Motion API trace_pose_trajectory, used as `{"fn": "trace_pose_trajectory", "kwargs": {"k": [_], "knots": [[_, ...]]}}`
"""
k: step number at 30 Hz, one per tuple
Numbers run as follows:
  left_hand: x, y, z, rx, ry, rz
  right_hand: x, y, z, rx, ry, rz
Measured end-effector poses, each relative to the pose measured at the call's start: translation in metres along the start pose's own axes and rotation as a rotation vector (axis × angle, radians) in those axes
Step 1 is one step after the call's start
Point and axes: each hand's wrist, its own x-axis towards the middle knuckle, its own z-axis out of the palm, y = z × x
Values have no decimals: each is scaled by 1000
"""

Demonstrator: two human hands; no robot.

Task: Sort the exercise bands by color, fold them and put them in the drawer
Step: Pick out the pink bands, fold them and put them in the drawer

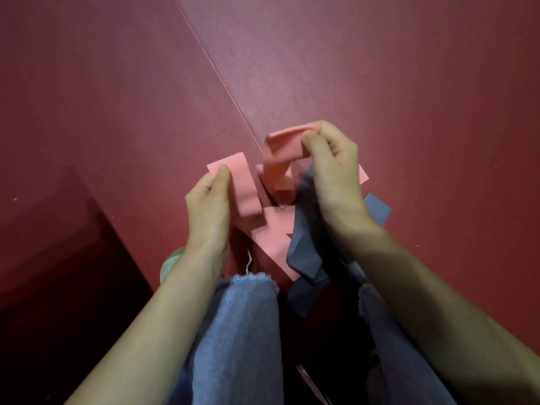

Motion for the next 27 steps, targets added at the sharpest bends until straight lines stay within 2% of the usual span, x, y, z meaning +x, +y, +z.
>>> {"fn": "trace_pose_trajectory", "kwargs": {"k": [1, 3, 5, 6, 9, 13, 18, 22, 27], "knots": [[1, 1, -1, -22, 22, 19, 2, -4, -2, -8, -36, -16], [2, 4, -3, -63, 29, 46, 6, -11, -2, 15, -209, 36], [0, 7, -2, -114, -31, 69, 5, -15, 5, 53, -398, 151], [-2, 8, -1, -128, -80, 76, 4, -14, 9, 62, -428, 188], [-7, 10, 6, -150, -193, 67, 1, -4, 22, 33, -257, 190], [-9, 7, 12, -177, -191, -16, -1, 9, 26, -43, -90, 154], [-19, 10, 17, -214, -258, 11, -3, 17, 26, -101, -69, 139], [-18, 10, 16, -220, -242, 7, -8, 23, 26, -159, -81, 98], [-13, 7, 13, -217, -200, 16, -14, 26, 23, 22, -133, 157]]}}
